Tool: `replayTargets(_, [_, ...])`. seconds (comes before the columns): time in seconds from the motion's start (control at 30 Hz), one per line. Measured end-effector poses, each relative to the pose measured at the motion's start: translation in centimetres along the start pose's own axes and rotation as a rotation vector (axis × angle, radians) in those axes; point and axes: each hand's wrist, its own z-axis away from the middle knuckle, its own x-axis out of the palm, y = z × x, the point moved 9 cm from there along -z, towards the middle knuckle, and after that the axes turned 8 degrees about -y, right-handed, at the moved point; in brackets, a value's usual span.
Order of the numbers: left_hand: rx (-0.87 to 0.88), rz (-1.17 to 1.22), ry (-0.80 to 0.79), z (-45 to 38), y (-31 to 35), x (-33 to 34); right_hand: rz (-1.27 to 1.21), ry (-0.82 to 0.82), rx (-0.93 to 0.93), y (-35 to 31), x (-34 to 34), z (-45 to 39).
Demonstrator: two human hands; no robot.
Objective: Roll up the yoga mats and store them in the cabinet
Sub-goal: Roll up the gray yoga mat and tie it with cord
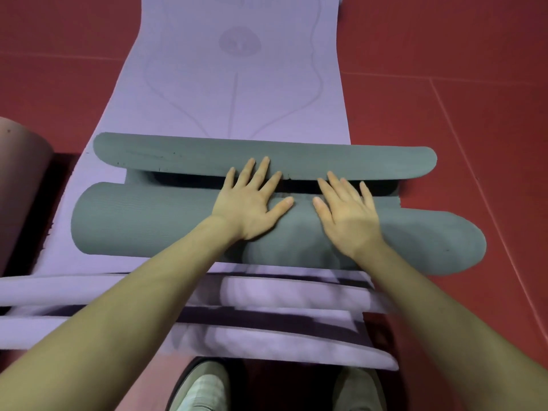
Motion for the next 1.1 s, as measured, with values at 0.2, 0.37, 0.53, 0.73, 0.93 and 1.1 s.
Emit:
replayTargets(0.2, [0.018,0.012,0.100,-2.0,-0.6,-1.5,0.058,0.091,-0.010,-1.1,-0.3,0.0])
replayTargets(0.37, [0.017,0.003,0.188,-0.3,-0.1,-1.6,0.037,-0.090,0.029,0.1,0.3,-4.4])
replayTargets(0.53, [-0.007,-0.017,0.262,-0.5,0.2,-1.2,-0.013,-0.103,0.025,0.7,-0.6,-7.8])
replayTargets(0.73, [-0.078,-0.007,0.185,-3.9,-0.9,-2.6,0.010,0.118,-0.024,-0.9,-1.0,-5.0])
replayTargets(0.93, [-0.045,0.011,0.208,-5.2,-1.4,-3.5,0.122,0.165,-0.005,-0.9,-0.6,-6.0])
replayTargets(1.1, [0.064,-0.073,0.376,-2.5,0.5,-2.8,0.077,0.040,0.054,0.1,-1.2,-10.1])
